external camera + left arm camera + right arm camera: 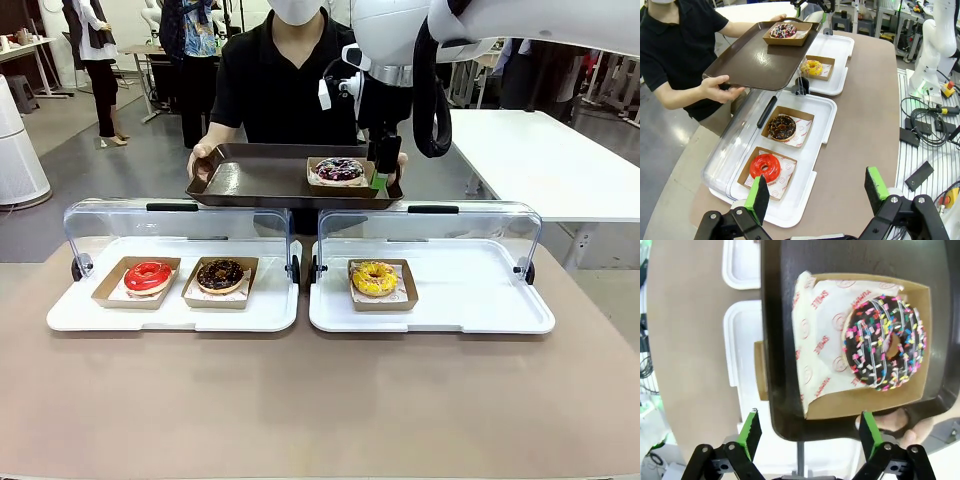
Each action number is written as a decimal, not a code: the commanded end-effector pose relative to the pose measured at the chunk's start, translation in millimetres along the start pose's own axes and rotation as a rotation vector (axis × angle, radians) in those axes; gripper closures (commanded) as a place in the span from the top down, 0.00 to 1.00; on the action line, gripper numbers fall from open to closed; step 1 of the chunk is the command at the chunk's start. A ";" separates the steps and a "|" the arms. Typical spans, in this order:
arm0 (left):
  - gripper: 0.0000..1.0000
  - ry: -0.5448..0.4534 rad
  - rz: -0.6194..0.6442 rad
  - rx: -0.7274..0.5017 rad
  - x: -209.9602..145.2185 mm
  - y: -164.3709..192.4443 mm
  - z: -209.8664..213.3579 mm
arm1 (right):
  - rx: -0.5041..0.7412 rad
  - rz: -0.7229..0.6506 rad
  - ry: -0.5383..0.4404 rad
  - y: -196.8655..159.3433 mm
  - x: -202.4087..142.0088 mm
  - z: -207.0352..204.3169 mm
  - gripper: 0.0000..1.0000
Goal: Provide the desired donut to the person.
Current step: Place the picked Paper togo box onto the Handle tray extended by the person.
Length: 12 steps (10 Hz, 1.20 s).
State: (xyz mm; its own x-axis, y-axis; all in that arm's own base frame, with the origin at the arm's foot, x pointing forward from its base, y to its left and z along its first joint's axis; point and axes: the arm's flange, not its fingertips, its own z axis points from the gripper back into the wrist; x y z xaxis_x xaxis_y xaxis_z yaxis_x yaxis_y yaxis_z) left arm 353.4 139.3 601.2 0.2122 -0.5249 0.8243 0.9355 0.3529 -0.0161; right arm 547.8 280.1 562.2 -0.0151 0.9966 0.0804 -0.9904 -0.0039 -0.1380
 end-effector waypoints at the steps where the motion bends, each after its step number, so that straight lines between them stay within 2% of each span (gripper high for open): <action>1: 1.00 -0.008 -0.002 -0.007 -0.7 -0.5 2.7 | 0.053 0.038 0.033 35.1 -31.2 31.5 1.00; 2: 1.00 -0.008 -0.002 -0.007 -0.7 -0.5 2.7 | 0.050 0.047 0.027 47.6 -50.0 44.4 1.00; 4: 1.00 -0.008 -0.002 -0.007 -0.7 -0.5 2.7 | 0.055 0.022 0.006 80.5 -118.6 64.3 1.00; 6: 1.00 -0.008 -0.002 -0.007 -0.7 -0.5 2.7 | 0.030 -0.018 0.007 105.6 -168.7 49.3 1.00; 8: 1.00 -0.008 -0.002 -0.007 -0.7 -0.5 2.7 | 0.023 -0.047 -0.039 121.6 -212.2 24.1 1.00; 11: 1.00 -0.008 -0.002 -0.007 -0.7 -0.5 2.7 | 0.047 -0.101 -0.073 118.8 -236.3 4.9 1.00; 12: 1.00 -0.008 -0.002 -0.007 -0.7 -0.5 2.7 | 0.036 -0.168 -0.010 114.4 -232.6 5.8 1.00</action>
State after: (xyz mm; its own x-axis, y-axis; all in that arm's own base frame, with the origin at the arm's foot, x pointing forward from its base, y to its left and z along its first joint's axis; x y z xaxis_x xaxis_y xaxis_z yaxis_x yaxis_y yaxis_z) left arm 353.4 140.1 601.0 0.2135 -0.5242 0.8244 0.9349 0.3544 -0.0168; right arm 431.2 39.9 528.9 0.1073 0.9864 0.1248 -0.9908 0.1165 -0.0687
